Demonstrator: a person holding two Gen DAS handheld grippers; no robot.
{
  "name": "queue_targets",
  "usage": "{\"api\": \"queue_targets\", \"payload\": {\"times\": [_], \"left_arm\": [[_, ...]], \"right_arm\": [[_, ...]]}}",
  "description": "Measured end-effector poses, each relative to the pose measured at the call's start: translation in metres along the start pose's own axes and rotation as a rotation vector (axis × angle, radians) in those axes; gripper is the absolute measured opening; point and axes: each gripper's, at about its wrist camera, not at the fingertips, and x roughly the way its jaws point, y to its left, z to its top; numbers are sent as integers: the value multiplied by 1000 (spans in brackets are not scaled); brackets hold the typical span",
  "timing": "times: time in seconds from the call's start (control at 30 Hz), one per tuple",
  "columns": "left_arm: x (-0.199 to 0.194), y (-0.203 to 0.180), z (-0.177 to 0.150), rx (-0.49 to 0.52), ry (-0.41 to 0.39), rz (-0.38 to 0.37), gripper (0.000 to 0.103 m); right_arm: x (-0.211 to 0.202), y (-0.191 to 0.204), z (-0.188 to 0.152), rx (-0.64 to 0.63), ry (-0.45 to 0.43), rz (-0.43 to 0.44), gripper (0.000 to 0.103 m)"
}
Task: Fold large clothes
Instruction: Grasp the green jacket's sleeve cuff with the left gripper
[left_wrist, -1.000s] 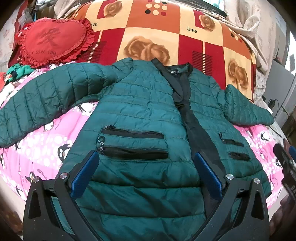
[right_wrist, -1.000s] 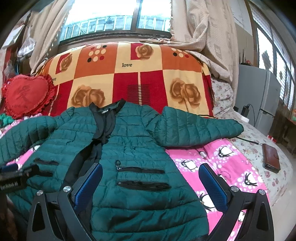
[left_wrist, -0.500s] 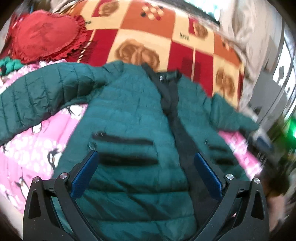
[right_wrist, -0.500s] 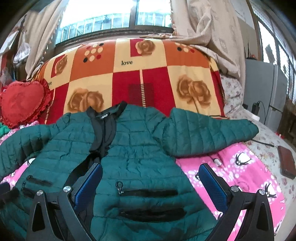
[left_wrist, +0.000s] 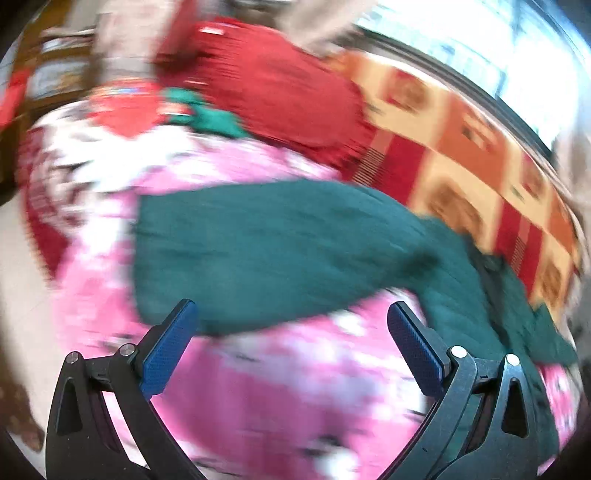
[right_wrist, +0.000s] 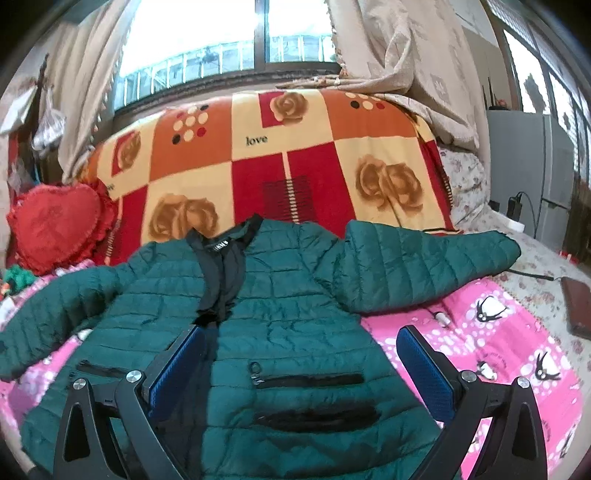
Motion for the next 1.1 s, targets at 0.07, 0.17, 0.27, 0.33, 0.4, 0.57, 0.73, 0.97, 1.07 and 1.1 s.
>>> {"api": "queue_targets", "payload": {"times": [0.07, 0.17, 0.27, 0.33, 0.4, 0.57, 0.73, 0.97, 1.07, 1.1], "left_arm": [[1, 34, 5, -74, -28, 52, 102], [20, 67, 10, -165, 8, 70, 102], [48, 79, 11, -187, 66, 63, 102], [62, 85, 7, -224, 104, 81, 102], [68, 87, 5, -244, 110, 64, 101], [81, 89, 14, -247, 131, -41, 55], [70, 89, 19, -228, 81, -89, 35], [72, 83, 24, -221, 74, -125, 35], [68, 77, 28, -214, 74, -177, 35], [64, 74, 29, -208, 69, -198, 35]], "right_arm": [[-4, 5, -1, -22, -11, 4, 102], [0, 17, -2, -73, 3, -9, 102], [5, 25, -4, -114, 23, -19, 102], [5, 28, -5, -129, 26, -24, 102], [5, 29, -5, -132, 29, -28, 102], [14, 29, -6, -130, 62, -41, 102], [16, 29, -6, -125, 69, -43, 102], [15, 27, -7, -125, 70, -43, 102], [16, 25, -7, -115, 71, -43, 102], [16, 25, -7, -112, 72, -42, 102]]}}
